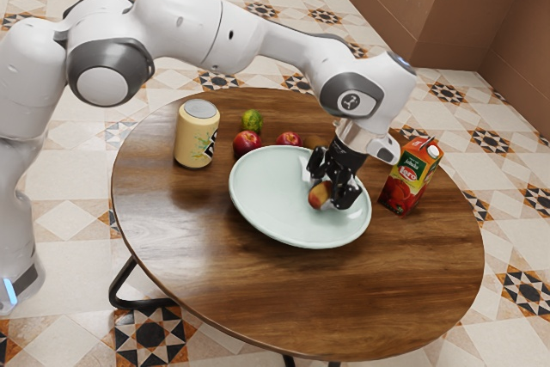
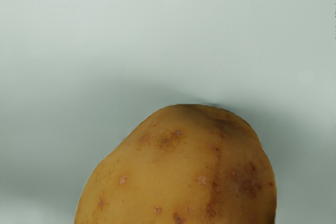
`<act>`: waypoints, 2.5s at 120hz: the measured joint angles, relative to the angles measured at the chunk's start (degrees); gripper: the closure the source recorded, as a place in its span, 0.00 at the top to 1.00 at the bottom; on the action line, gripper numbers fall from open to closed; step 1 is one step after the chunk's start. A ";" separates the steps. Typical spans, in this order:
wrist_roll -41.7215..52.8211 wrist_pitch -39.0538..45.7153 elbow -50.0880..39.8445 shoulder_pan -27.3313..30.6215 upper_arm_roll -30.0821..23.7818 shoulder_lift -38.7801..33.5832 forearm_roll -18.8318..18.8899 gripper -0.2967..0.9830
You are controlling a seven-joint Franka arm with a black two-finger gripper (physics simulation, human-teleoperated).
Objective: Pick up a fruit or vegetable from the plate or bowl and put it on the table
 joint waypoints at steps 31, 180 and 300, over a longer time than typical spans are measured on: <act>0.24 -0.07 0.82 -0.09 0.44 -0.93 0.51 0.37; 2.69 -11.29 28.76 53.95 -31.01 9.58 12.31 0.35; -3.29 -1.03 28.44 52.50 -33.43 9.41 15.48 0.75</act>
